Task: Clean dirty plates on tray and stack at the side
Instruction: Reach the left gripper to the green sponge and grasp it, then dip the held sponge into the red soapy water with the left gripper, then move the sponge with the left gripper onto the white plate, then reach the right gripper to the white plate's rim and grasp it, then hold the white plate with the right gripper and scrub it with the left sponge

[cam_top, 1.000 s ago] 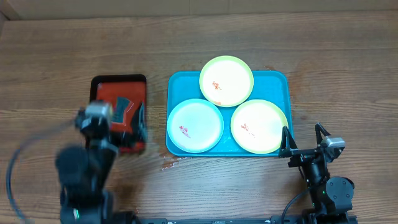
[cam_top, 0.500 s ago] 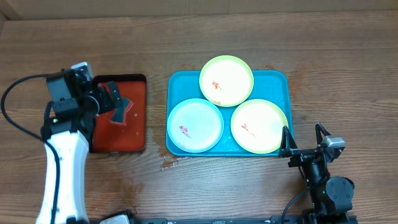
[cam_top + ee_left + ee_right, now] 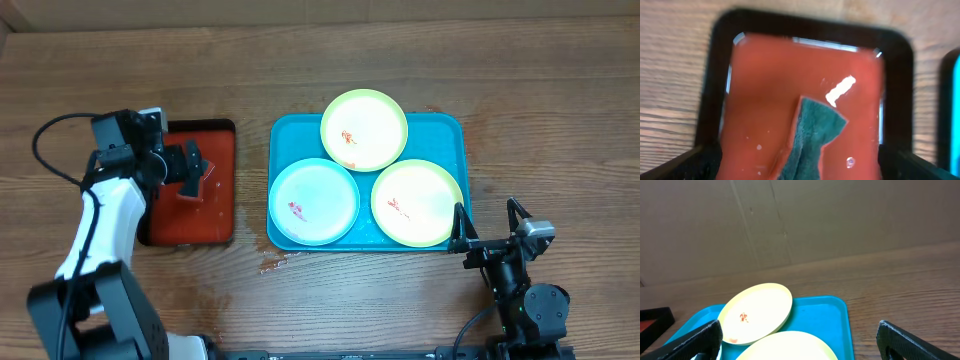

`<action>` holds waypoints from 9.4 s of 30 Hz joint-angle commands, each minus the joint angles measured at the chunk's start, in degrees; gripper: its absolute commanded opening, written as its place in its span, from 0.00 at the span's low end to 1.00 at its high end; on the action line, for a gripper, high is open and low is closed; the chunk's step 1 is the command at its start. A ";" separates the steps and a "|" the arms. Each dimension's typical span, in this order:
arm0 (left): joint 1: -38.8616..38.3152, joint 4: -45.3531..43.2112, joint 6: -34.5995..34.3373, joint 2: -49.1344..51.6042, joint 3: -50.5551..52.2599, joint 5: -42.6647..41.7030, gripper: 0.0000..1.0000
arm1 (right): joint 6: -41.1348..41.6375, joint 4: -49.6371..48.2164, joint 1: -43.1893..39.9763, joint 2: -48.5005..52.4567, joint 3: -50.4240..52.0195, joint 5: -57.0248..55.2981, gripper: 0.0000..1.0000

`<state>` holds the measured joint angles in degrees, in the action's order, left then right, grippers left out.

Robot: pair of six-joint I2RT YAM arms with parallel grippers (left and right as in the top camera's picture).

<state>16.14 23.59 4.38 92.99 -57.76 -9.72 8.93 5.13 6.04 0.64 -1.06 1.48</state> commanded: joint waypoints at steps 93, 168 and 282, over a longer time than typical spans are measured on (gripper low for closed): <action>-7.13 6.14 -4.61 14.08 -6.88 10.29 0.05 | -0.39 -0.37 0.22 -0.48 0.61 -0.35 1.00; -45.75 7.50 -30.16 4.44 -2.05 9.29 0.04 | 8.11 -11.23 0.22 -0.48 0.61 5.33 1.00; -42.42 7.23 -35.08 4.44 -2.05 10.80 0.04 | 17.35 40.89 18.34 121.57 -86.60 20.00 0.39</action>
<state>-25.89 31.77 -33.76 97.84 -59.68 -0.91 27.22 46.19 24.08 122.32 -86.19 21.85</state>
